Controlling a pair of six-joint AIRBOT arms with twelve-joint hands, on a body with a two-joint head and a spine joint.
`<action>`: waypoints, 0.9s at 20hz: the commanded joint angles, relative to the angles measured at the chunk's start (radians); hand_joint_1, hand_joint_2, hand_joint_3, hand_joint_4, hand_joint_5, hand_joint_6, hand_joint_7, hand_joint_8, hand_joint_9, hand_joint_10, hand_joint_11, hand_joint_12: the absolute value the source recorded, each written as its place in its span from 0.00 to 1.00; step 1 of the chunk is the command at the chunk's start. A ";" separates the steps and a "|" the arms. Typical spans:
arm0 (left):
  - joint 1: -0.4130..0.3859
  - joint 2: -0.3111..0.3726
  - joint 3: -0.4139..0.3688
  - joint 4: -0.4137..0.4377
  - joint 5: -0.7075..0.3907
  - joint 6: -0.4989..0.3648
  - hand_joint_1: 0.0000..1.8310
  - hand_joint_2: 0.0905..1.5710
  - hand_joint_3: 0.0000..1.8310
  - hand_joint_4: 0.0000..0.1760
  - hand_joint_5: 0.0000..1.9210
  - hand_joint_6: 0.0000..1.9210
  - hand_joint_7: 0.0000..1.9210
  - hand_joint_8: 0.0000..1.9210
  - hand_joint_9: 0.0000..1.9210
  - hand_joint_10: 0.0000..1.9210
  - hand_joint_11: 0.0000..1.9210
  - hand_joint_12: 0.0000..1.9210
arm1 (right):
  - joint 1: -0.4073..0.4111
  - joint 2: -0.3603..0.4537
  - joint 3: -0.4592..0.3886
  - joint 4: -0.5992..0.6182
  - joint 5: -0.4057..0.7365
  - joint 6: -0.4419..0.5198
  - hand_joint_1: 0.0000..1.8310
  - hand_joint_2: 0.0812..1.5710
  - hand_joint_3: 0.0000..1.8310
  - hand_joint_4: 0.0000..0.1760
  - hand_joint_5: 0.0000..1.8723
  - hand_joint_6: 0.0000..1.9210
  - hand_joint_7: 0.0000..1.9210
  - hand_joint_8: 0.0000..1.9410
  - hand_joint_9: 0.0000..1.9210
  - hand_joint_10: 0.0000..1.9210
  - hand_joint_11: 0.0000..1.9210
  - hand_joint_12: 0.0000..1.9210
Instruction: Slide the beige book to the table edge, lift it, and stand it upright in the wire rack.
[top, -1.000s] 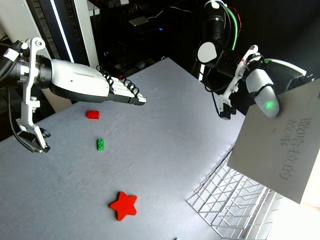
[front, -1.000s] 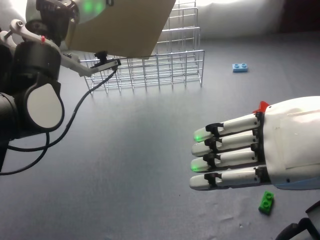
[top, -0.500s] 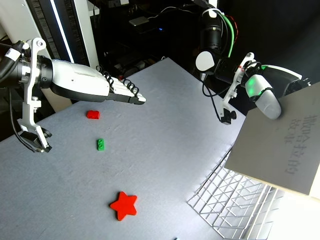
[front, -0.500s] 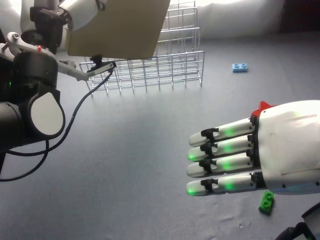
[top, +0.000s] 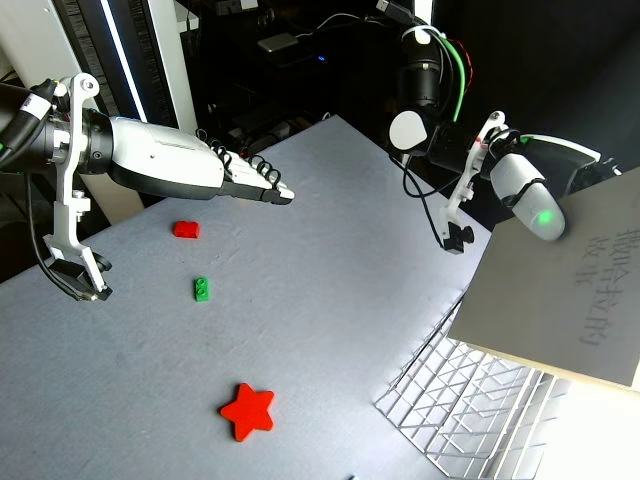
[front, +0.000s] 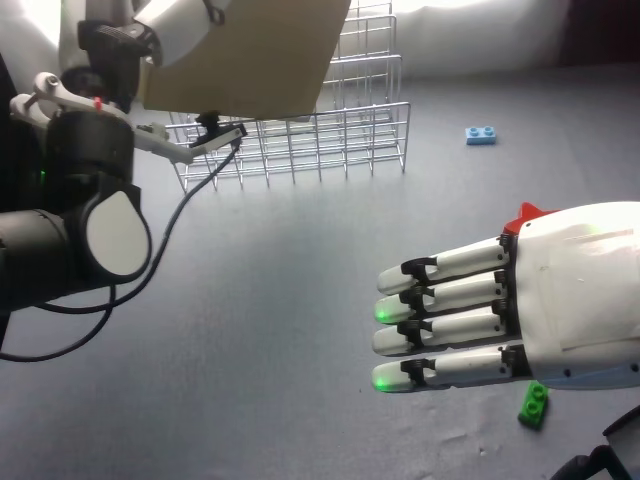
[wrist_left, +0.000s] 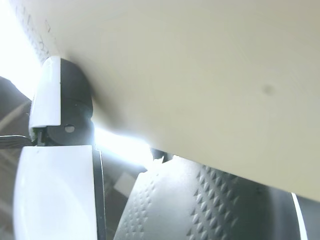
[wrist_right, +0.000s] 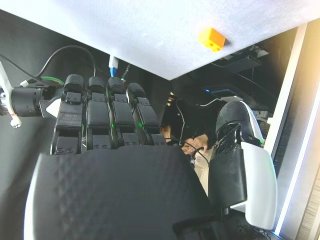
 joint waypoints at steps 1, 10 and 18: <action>0.017 -0.007 0.005 0.038 0.019 0.029 0.74 0.75 0.00 0.00 0.41 0.60 0.43 0.70 0.37 0.77 0.29 0.75 | 0.005 0.004 -0.003 0.047 0.006 0.002 0.00 0.67 0.00 0.00 0.01 0.00 0.00 0.00 0.00 0.00 0.00 0.00; 0.051 -0.039 0.009 0.032 0.078 0.029 0.73 0.76 0.00 0.00 0.40 0.61 0.42 0.70 0.35 0.79 0.27 0.76 | 0.005 0.004 -0.003 0.047 0.006 0.003 0.00 0.67 0.00 0.00 0.01 0.00 0.00 0.00 0.00 0.00 0.00 0.00; 0.053 -0.073 0.033 0.047 0.037 0.029 0.74 0.75 0.00 0.00 0.41 0.60 0.43 0.69 0.36 0.79 0.28 0.75 | 0.005 0.004 -0.003 0.047 0.006 0.003 0.00 0.66 0.00 0.00 0.01 0.00 0.00 0.00 0.00 0.00 0.00 0.00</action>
